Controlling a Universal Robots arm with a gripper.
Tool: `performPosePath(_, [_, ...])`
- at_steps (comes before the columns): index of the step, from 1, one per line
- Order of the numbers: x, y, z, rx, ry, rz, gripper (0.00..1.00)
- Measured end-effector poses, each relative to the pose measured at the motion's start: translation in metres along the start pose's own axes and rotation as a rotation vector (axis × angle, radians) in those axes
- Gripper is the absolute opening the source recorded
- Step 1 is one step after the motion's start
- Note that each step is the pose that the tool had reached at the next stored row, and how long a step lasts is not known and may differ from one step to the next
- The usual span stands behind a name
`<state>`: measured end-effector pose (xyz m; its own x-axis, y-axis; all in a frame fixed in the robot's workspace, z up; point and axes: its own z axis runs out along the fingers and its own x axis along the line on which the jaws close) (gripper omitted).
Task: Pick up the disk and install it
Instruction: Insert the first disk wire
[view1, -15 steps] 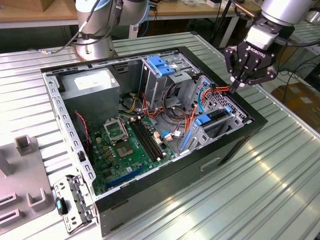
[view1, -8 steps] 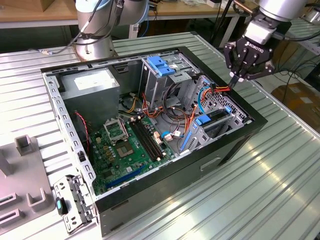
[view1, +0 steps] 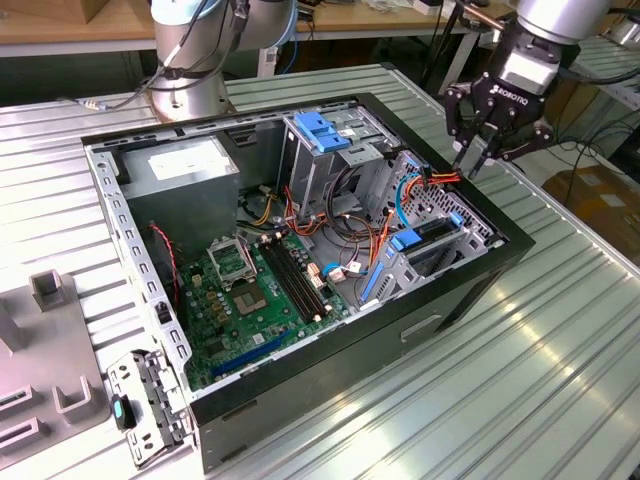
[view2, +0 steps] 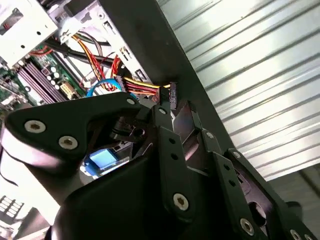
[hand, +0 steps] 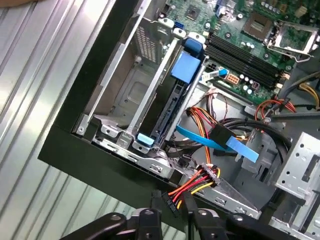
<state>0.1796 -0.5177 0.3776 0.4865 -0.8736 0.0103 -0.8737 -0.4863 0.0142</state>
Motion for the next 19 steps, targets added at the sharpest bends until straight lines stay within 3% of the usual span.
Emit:
performPosePath(1, [0.0000,0.0001,0.0005,0.0003,0.0003,-0.027,0.31])
performPosePath(4, [0.0000,0.0000,0.0013,0.0009,0.0013,-0.088,0.31])
performPosePath(5, [0.0000,0.0000,0.0020,0.0013,0.0017,-0.126,0.31])
performPosePath(19, [0.0000,-0.0002,0.0091,0.0045,0.0051,-0.398,0.31])
